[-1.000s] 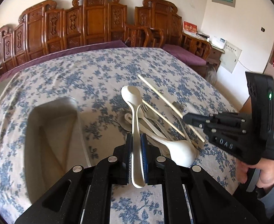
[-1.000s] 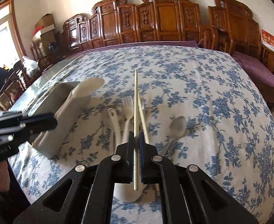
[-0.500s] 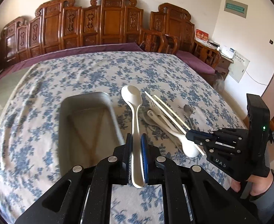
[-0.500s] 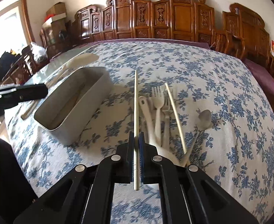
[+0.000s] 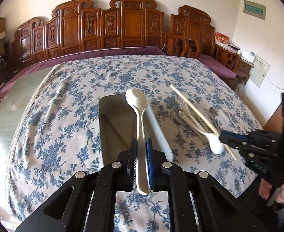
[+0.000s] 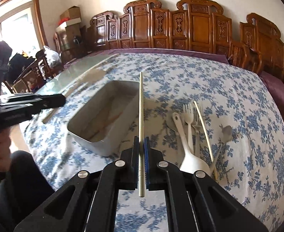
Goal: Organize utensils
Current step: 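Carry the white spoon over the tray with the left tool while the right tool carries its chopstick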
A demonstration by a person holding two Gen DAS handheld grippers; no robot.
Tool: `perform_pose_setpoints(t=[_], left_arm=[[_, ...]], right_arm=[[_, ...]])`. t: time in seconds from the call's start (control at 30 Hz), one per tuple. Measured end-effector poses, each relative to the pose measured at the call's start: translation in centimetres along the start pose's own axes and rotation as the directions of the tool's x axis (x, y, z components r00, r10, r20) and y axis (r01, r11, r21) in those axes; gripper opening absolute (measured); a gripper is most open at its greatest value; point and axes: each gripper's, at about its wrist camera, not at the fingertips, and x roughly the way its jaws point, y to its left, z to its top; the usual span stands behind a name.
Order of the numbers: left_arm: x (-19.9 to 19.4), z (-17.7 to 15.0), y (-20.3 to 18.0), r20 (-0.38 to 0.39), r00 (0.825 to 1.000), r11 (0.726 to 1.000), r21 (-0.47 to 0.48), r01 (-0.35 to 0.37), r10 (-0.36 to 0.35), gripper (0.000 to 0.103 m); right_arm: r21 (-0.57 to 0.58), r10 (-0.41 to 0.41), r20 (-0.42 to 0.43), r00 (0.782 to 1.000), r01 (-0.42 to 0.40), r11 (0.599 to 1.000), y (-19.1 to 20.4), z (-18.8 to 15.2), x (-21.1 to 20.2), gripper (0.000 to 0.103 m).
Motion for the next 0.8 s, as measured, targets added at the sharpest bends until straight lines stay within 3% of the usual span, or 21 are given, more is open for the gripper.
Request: perform_pose_setpoints(t=[0.3, 0.8], left_arm=[[3.1, 0.1, 1.8, -0.078, 0.997, 0.999, -0.03, -0.021, 0.019, 0.009], [9.5, 1.6, 2.7, -0.194, 0.981, 0.999, -0.033, -0.018, 0.011, 0.009]], right_arm=[[-0.018, 0.048, -0.025, 0.999, -0.048, 0.999, 1.9, 1.4, 0.0, 0.006], [0.016, 0.078, -0.112, 0.991, -0.077, 0.997, 1.1, 2.9, 3.8, 0.006]])
